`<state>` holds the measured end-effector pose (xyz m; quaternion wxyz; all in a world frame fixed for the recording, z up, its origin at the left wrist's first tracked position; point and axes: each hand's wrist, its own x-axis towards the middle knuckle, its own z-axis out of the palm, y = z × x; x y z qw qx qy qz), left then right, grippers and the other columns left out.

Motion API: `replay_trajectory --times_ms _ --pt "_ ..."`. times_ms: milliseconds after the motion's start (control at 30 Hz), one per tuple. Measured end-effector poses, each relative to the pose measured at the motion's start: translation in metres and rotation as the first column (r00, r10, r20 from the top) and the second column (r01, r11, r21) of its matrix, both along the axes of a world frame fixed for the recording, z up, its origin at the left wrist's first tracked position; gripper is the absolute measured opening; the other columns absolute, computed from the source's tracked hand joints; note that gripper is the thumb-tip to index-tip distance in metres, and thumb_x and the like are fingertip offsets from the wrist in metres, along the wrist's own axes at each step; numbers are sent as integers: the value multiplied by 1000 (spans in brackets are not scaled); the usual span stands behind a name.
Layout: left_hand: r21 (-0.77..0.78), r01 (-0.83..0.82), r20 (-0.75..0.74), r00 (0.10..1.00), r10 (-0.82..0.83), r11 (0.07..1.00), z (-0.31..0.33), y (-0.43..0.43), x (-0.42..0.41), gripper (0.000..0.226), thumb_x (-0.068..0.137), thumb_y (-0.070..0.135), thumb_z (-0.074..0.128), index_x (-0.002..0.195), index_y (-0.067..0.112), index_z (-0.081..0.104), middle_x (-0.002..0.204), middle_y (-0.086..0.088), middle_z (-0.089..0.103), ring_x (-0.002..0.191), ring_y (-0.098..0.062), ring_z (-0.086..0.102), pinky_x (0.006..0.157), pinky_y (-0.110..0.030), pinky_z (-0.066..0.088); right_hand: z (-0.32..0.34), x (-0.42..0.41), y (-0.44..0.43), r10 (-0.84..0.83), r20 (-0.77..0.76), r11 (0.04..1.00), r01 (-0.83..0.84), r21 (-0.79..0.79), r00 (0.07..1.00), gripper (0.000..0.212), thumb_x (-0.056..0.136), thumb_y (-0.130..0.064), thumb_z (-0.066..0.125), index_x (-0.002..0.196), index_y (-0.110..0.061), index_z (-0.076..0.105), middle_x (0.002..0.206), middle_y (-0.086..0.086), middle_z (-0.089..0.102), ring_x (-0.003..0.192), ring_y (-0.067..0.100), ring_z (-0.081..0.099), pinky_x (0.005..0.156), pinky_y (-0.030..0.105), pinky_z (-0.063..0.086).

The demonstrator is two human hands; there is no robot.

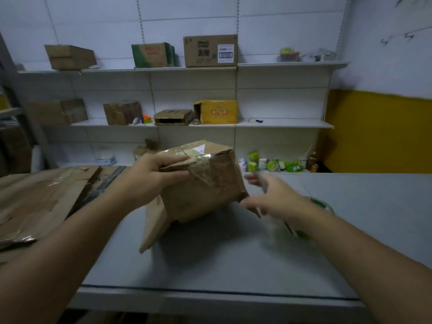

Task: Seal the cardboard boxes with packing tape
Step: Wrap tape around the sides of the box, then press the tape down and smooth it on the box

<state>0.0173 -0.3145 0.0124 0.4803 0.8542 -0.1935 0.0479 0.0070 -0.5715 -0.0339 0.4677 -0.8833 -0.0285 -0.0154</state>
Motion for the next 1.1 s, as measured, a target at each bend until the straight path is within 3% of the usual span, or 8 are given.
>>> replay_trajectory --times_ms 167,300,467,600,800,867,967,1100 --pt "273 -1 40 999 -10 962 -5 8 -3 35 84 27 63 100 56 52 128 20 48 122 -9 44 103 -39 40 -18 12 2 -157 293 943 231 -238 943 23 78 -22 70 99 -30 72 97 -4 72 92 18 64 79 31 52" --pt "371 34 34 998 -50 928 -20 4 -7 43 87 20 61 126 37 51 132 24 38 126 3 27 110 -33 27 -19 11 -11 -34 187 895 113 -432 982 18 77 -16 68 87 -29 73 93 -4 72 89 16 65 81 33 53" --pt "490 103 -50 995 -89 866 -38 -4 5 44 87 17 62 126 36 54 136 19 43 134 2 23 113 -33 19 -12 -1 -38 -12 45 999 13 -41 999 12 91 -13 58 89 -19 68 81 -2 72 61 12 67 63 24 51" --pt "497 98 -88 994 -63 862 -39 -5 8 42 85 19 64 114 48 53 136 9 49 127 -12 42 108 -33 34 -16 2 -78 -227 260 959 262 -108 939 29 98 -44 35 87 -22 50 75 5 62 68 24 59 65 36 45" --pt "904 -194 226 973 -41 381 -24 -40 -13 54 92 32 52 141 36 29 157 5 12 142 -21 18 115 -42 14 -57 -15 -153 -402 332 607 520 -601 853 25 99 -34 40 86 -15 49 81 8 59 68 24 49 57 33 36" --pt "840 -267 329 943 -54 472 -26 -58 -28 66 88 39 57 145 33 24 157 6 9 145 -19 7 114 -44 21 -73 -18 -165 -422 319 542 518 -662 849 24 97 -36 44 88 -17 55 90 7 61 71 22 48 58 30 35" --pt "520 -269 579 809 -103 811 -40 -96 -51 49 83 28 67 130 24 53 134 3 53 121 -22 49 92 -37 45 -80 -20 -171 -435 344 493 540 -682 832 27 97 -39 45 96 -19 65 94 5 58 84 23 51 61 29 37" --pt "405 -1 163 984 -71 914 -77 -152 -65 29 83 29 63 112 24 65 102 8 67 90 -10 62 83 -27 51 -84 -20 -172 -442 379 449 567 -691 813 35 96 -39 44 98 -16 70 100 8 59 96 28 53 68 31 38"
